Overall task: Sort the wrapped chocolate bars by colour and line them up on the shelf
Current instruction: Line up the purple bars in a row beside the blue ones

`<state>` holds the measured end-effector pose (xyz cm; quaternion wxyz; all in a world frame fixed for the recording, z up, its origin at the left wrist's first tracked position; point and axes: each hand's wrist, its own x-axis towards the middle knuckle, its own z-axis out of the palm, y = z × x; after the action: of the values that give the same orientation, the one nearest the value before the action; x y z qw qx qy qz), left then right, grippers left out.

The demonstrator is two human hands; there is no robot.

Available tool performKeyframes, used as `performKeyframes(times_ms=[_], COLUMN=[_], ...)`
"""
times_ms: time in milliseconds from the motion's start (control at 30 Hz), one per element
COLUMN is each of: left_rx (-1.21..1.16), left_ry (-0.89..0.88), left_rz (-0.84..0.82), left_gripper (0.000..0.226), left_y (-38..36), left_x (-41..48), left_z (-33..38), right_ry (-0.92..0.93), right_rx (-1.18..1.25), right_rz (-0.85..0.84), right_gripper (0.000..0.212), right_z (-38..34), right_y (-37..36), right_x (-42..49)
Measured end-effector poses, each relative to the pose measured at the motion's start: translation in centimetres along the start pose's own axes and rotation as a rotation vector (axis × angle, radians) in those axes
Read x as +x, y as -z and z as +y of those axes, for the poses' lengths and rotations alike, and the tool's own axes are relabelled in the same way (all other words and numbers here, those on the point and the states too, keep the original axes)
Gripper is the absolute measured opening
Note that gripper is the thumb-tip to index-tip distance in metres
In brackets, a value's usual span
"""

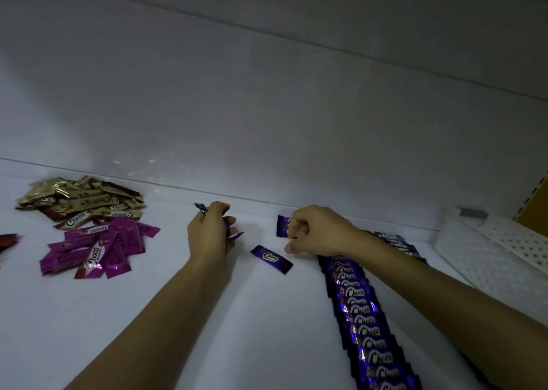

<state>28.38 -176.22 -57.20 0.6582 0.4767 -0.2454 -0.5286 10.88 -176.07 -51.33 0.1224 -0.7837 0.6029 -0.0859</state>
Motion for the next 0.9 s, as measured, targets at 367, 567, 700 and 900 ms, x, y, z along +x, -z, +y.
performKeyframes(times_ms=[367, 567, 700, 900], left_rx=[0.299, 0.304, 0.315, 0.322], left_ry=[-0.203, -0.208, -0.224, -0.232], left_rz=[-0.159, -0.157, -0.166, -0.169], left_gripper=[0.013, 0.012, 0.012, 0.011], left_y=[-0.3, -0.2, -0.3, -0.3], left_x=[-0.5, 0.0, 0.1, 0.1], left_z=[-1.1, -1.4, -1.5, -1.6], right_ry=[0.124, 0.078, 0.096, 0.079], right_rx=[-0.094, -0.214, -0.243, -0.252], right_rz=[0.084, 0.217, 0.239, 0.244], right_gripper=[0.011, 0.014, 0.015, 0.019], right_z=[0.5, 2.7, 2.9, 2.9], right_y=[-2.5, -1.7, -2.0, -2.1], right_x=[1.1, 1.3, 1.4, 2.0])
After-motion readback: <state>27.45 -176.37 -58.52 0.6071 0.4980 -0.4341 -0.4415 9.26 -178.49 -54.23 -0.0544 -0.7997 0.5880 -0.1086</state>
